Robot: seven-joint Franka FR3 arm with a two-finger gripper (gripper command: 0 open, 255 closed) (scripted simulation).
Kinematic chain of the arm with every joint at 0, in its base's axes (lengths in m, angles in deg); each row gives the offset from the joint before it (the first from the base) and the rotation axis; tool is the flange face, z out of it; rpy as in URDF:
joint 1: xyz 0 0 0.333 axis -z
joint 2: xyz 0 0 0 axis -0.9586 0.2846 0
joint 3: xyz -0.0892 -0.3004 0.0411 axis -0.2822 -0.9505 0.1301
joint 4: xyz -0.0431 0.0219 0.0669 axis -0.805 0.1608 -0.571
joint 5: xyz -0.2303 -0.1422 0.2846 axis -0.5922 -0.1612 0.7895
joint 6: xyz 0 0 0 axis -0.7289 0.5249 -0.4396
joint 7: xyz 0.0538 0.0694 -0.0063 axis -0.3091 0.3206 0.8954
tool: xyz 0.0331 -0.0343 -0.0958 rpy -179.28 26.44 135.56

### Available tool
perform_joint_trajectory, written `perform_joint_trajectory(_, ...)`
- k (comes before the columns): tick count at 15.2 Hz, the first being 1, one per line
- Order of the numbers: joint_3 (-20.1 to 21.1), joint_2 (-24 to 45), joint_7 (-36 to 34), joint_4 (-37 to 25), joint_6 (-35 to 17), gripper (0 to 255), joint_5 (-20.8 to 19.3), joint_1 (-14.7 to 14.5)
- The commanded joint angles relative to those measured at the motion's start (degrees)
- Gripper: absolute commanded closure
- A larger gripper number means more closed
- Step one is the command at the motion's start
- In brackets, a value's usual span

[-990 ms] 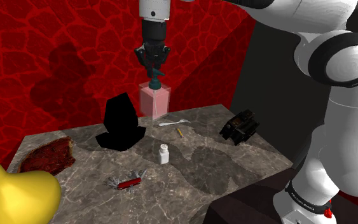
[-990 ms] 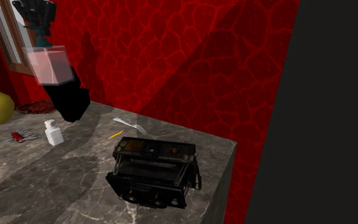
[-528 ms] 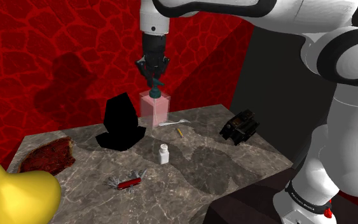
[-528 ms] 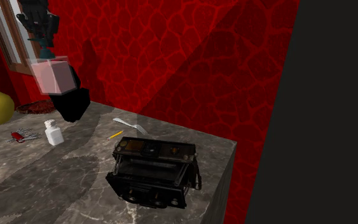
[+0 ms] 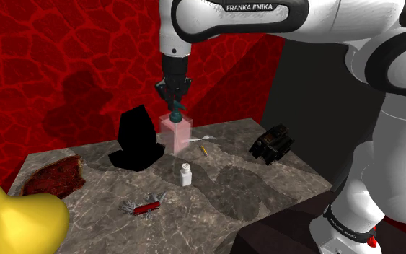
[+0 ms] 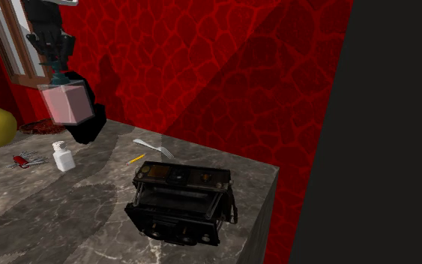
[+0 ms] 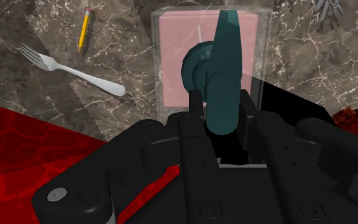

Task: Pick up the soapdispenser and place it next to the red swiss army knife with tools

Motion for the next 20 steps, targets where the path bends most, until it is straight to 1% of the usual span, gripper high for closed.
perform_joint_trajectory(1,0.0,-0.3,-0.1,2.0,-1.7,255,0.0,0.0)
perform_joint_trajectory(10,0.0,-0.4,0.0,9.1,-8.7,255,0.0,0.0)
perform_joint_trajectory(20,0.0,0.7,0.1,15.2,-16.0,255,0.0,0.0)
